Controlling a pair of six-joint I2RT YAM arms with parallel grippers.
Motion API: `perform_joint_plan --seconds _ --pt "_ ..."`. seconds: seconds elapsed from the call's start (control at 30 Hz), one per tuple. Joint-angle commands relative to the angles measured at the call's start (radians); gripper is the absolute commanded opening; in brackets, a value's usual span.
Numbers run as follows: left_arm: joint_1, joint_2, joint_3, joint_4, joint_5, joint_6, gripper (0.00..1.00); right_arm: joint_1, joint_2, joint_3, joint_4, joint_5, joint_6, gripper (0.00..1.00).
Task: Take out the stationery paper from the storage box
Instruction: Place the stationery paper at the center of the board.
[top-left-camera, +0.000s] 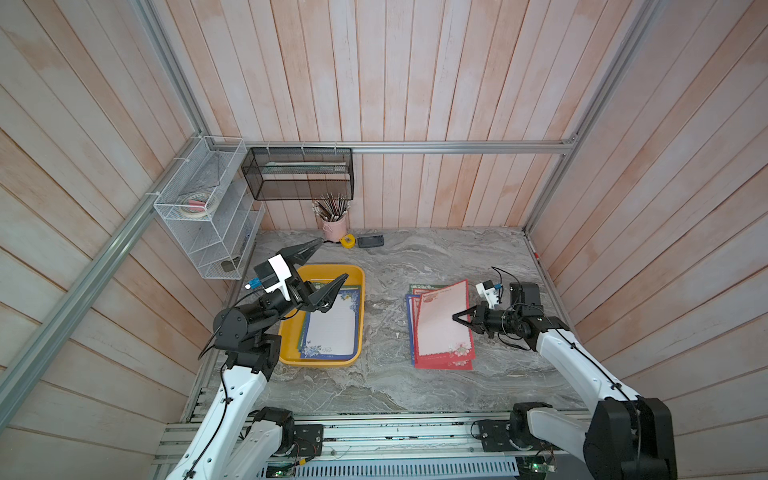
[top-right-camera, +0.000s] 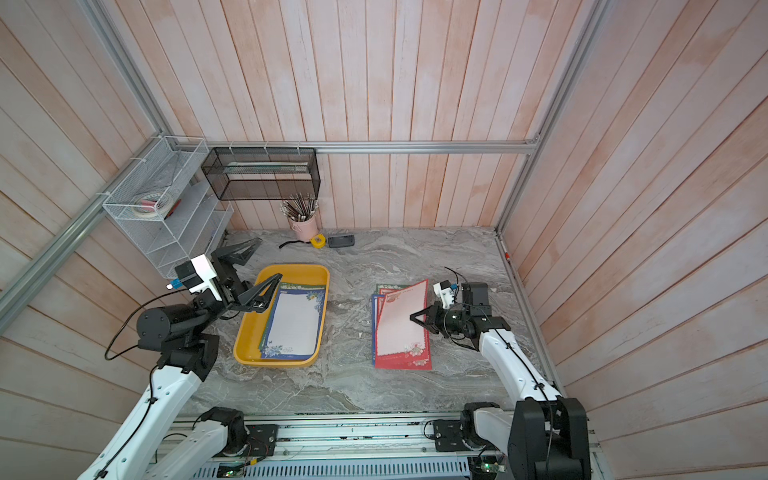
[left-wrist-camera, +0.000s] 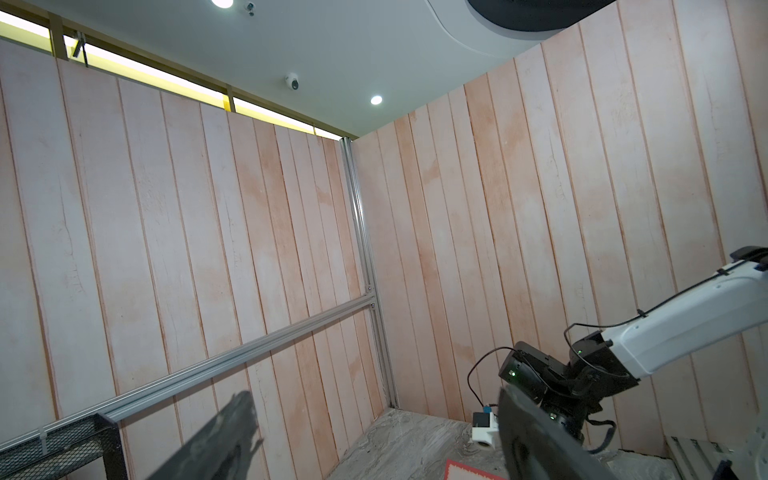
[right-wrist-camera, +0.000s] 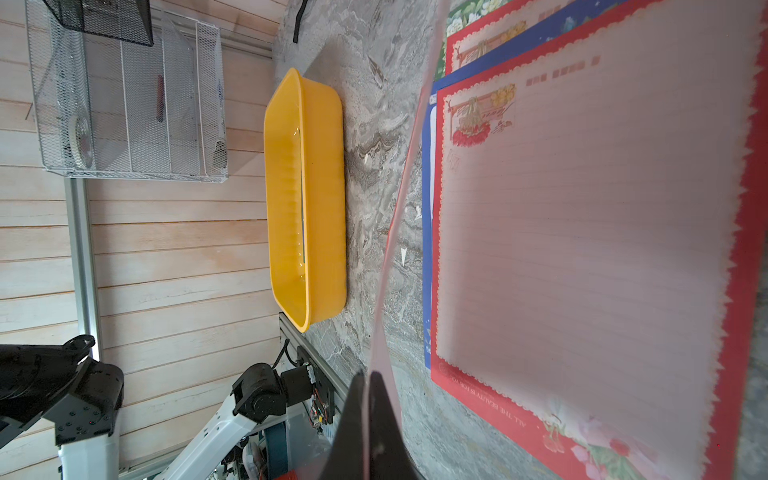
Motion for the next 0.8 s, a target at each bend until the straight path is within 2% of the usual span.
perform_joint_plan --seconds 0.0,0.57,0.77 --pt "-0.003 -0.006 0.026 -0.019 -0.004 0.0 0.92 -0.001 0.02 -0.019 0.022 -0.022 -0.024 0.0" --pt "-0.003 -0.016 0.028 -0.036 -0.007 0.018 0.92 -0.025 0.186 -0.006 -0.053 0.011 -0.143 0.0" --pt "-0.003 -0.016 0.029 -0.039 -0.008 0.022 0.92 -0.045 0.208 -0.019 -0.048 0.041 -0.145 0.0"
